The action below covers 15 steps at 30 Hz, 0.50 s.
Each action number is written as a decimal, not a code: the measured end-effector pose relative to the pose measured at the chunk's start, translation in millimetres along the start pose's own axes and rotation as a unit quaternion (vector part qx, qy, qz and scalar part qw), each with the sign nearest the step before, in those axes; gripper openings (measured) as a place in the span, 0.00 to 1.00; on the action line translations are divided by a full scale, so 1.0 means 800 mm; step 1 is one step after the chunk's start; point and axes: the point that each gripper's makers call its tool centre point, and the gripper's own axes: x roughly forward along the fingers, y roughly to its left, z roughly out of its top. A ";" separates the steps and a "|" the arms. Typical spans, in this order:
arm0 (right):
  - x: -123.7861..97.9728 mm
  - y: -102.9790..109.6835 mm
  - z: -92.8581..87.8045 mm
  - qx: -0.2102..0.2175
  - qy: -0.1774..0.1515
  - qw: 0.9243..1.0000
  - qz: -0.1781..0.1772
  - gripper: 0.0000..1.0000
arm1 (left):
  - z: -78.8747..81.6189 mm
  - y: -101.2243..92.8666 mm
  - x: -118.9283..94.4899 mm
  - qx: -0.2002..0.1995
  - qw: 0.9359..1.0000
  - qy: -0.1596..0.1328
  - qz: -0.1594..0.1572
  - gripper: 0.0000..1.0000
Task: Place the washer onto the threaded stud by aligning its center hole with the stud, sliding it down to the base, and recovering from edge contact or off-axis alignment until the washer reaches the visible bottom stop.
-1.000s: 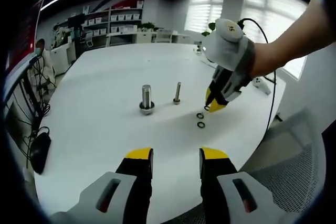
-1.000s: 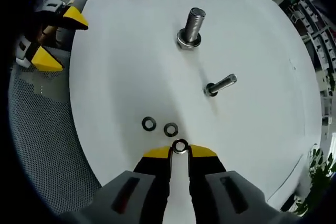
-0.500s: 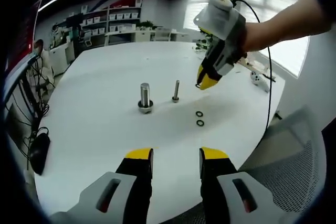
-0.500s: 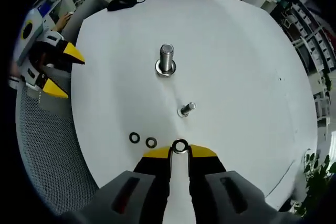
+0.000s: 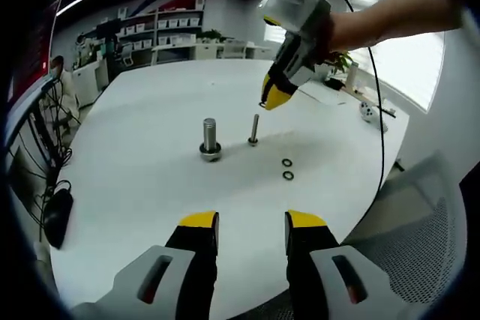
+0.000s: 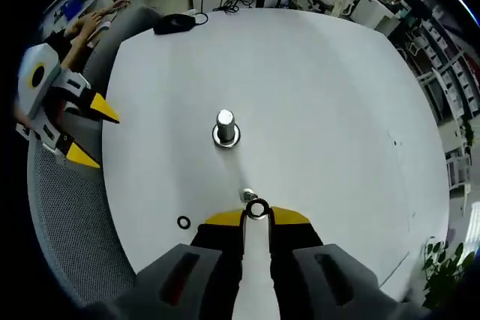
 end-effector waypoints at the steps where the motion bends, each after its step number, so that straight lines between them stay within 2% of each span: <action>1: 0.002 0.001 0.000 -0.002 0.002 1.000 0.001 0.14 | 0.000 0.000 0.000 0.000 1.000 0.000 0.000 0.33; 15: 0.019 0.001 0.001 0.000 0.006 1.000 0.020 0.14 | -0.002 0.000 0.001 0.000 1.000 0.003 0.000 0.33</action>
